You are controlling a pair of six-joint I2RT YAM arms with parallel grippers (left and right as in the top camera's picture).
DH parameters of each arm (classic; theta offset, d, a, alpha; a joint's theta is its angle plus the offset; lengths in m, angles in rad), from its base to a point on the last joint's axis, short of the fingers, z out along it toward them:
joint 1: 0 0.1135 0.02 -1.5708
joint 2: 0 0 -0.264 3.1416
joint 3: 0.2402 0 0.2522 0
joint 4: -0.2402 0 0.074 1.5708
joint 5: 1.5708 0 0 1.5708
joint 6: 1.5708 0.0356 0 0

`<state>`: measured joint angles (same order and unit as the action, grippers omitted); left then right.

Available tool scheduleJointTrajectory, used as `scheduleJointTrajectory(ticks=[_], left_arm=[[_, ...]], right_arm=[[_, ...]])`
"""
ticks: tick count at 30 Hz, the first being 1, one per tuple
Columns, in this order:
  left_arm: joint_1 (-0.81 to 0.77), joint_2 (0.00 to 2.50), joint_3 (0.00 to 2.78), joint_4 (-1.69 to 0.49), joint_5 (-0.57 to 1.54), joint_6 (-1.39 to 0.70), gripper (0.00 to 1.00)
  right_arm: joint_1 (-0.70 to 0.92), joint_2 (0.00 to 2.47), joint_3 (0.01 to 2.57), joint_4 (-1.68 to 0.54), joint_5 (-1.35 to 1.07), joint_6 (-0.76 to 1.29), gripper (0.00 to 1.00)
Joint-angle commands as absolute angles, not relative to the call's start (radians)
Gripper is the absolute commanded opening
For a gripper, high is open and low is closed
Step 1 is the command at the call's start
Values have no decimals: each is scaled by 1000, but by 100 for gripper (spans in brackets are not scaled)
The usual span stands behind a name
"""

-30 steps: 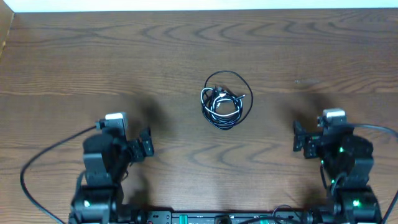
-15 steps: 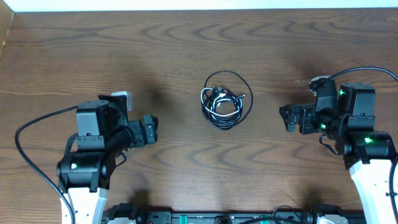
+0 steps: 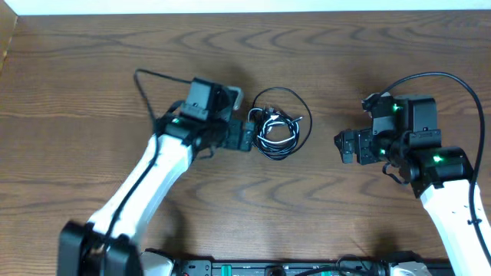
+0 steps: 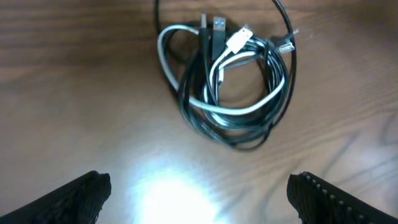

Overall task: Untangle cables
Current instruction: 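Move the left gripper down and grasp the black-white cable bundle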

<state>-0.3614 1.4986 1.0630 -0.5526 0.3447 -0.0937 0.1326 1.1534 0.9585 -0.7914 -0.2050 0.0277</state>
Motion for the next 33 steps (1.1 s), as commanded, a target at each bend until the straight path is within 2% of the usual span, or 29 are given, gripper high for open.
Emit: scheduleJointTrajectory(ticks=[1,6,7,8,10,15,21,22,23,25,30,33], left_arm=[[-374,1609,1077,-490,378,-165,92],[-377,1750,1077,-419,385,-217,90],[-379,1765,1077,-410,386,-228,87],[-384,1782,1077,-396,386,-247,82],[-401,1808,1076,-365,386,-250,62],[-463,1848,1064,-289,373,-264,61],[-467,1879,1063,-286,374,-264,60],[-467,1879,1063,-287,374,-264,54],[-467,1878,1063,-287,375,-264,37],[-467,1871,1063,-290,386,-264,8],[-466,1687,1066,-292,527,-295,7],[-463,1540,1066,-289,539,-302,8]], right_arm=[[138,1152,981,-793,-213,41,99],[138,1152,981,-789,-212,40,99],[138,1152,981,-789,-212,40,99],[138,1152,981,-789,-212,40,99],[138,1152,981,-786,-212,40,99],[138,1152,981,-787,-212,40,99],[138,1152,981,-787,-212,41,99],[138,1152,981,-787,-212,41,99],[138,1152,981,-787,-212,41,99],[138,1152,981,-789,-212,40,99],[138,1152,979,-788,-222,53,99],[138,1155,974,-789,-325,52,99]])
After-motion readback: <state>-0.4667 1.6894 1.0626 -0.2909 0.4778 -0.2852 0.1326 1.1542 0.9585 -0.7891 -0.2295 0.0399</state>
